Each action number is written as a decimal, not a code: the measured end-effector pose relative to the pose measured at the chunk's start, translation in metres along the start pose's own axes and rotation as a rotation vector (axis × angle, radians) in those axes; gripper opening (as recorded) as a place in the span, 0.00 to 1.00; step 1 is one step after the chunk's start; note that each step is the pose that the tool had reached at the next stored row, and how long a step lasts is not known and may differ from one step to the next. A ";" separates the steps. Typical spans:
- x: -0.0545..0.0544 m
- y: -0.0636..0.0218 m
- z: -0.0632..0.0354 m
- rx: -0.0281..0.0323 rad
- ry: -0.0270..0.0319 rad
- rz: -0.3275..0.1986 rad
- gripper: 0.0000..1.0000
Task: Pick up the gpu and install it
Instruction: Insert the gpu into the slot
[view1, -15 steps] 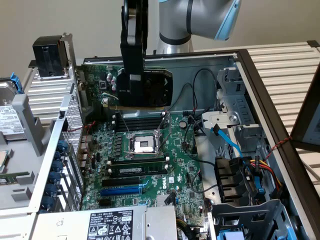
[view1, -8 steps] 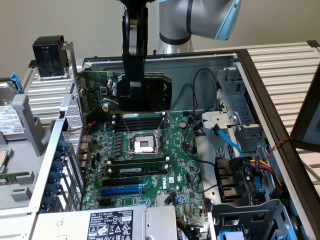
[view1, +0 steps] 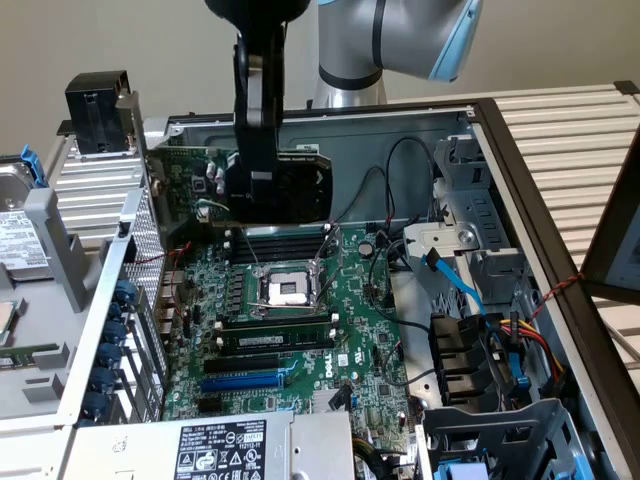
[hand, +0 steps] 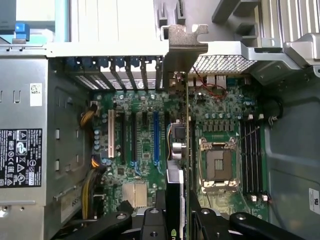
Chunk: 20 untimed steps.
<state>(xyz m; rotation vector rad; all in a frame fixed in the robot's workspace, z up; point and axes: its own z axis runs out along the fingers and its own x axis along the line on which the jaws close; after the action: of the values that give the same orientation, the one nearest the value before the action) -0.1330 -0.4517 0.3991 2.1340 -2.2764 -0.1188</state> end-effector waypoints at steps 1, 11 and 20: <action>0.000 0.0000 0.0015 -0.0015 0.0003 -0.004 0.27; -0.007 0.0014 0.0082 -0.0064 0.0511 -0.054 0.27; -0.018 0.0160 0.0183 0.0082 0.0764 -0.053 0.27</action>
<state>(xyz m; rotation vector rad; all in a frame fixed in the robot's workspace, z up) -0.1489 -0.4318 0.3826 2.1639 -2.1838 -0.0283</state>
